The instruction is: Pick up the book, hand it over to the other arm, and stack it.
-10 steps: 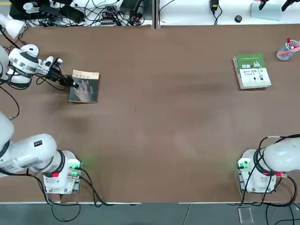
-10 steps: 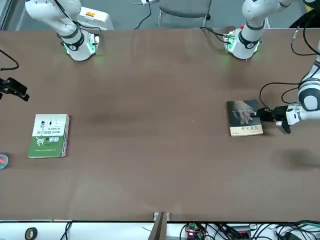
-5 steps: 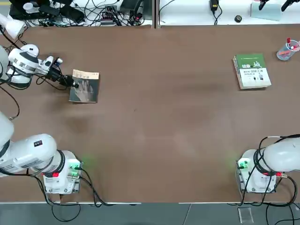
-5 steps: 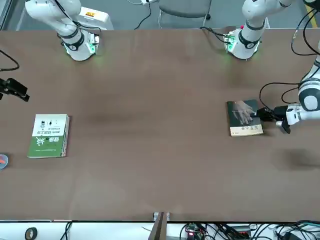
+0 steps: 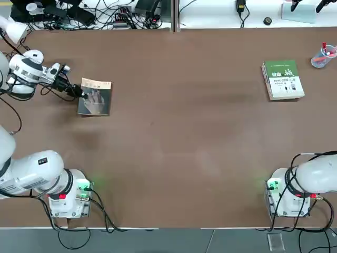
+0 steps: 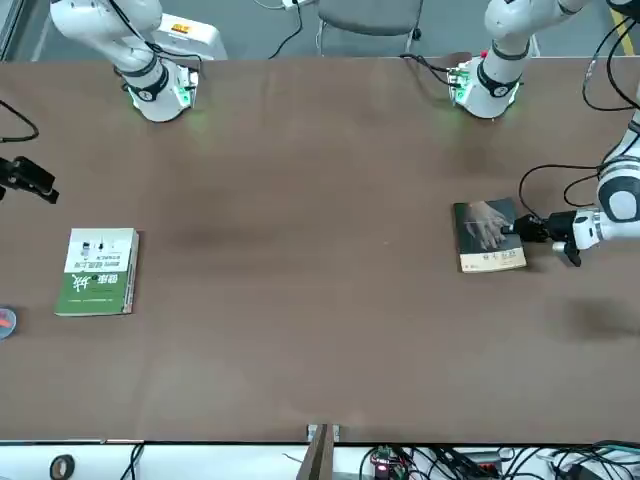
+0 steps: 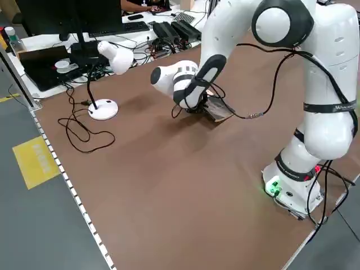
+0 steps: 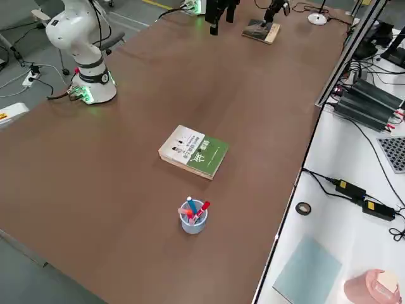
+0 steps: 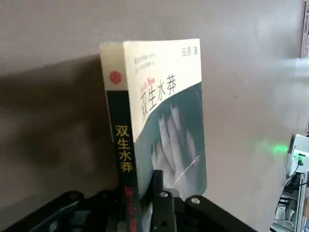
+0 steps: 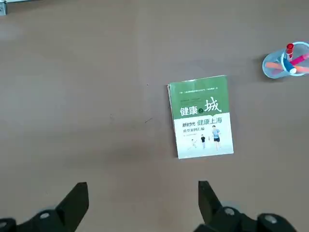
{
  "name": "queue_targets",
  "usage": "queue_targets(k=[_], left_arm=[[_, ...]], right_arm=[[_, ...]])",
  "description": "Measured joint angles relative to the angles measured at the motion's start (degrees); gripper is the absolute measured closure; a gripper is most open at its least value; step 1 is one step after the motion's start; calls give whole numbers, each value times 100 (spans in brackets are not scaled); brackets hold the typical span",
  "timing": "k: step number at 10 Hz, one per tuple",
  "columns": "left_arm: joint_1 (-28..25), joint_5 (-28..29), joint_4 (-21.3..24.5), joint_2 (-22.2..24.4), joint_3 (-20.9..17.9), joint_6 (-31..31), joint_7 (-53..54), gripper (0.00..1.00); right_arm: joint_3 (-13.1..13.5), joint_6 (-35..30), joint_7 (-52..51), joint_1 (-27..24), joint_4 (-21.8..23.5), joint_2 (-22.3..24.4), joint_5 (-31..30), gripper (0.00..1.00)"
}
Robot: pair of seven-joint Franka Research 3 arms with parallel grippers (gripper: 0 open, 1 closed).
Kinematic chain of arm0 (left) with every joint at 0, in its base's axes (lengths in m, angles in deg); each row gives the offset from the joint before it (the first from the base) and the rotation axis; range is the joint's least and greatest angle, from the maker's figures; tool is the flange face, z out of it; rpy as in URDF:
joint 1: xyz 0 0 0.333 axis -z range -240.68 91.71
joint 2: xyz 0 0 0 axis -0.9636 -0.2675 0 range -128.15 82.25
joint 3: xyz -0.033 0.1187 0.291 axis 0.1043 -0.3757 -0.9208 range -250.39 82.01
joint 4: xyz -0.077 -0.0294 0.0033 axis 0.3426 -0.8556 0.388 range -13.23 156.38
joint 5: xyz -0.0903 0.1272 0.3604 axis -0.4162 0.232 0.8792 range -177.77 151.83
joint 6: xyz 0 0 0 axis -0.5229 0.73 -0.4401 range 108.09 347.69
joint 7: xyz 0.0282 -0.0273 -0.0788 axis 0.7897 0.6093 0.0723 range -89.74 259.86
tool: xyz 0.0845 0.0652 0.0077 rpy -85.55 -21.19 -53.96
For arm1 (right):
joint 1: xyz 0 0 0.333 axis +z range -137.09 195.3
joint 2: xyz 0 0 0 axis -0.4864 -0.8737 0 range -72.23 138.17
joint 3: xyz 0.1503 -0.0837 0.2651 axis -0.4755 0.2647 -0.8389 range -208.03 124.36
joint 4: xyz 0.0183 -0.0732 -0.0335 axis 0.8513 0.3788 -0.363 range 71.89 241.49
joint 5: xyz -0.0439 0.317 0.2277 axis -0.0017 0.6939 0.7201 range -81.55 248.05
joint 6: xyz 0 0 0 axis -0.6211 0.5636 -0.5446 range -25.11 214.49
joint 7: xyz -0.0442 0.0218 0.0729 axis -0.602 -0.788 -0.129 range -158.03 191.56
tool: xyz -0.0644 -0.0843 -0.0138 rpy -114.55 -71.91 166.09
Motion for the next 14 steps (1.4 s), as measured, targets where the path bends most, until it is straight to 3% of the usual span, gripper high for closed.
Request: queue_targets(k=[6, 11, 14], left_arm=[[-8, 0, -217, 185, 4, -637, -107, 82], [5, 0, -884, 715, 35, -1912, -992, 82], [6, -32, -1363, 965, 298, -2542, -1783, 82]], right_arm=[[0, 4, 0, 0, 0, -1, 0, 0], [0, 4, 0, 0, 0, -2, 0, 0], [0, 4, -1, 0, 1, -4, 0, 0]])
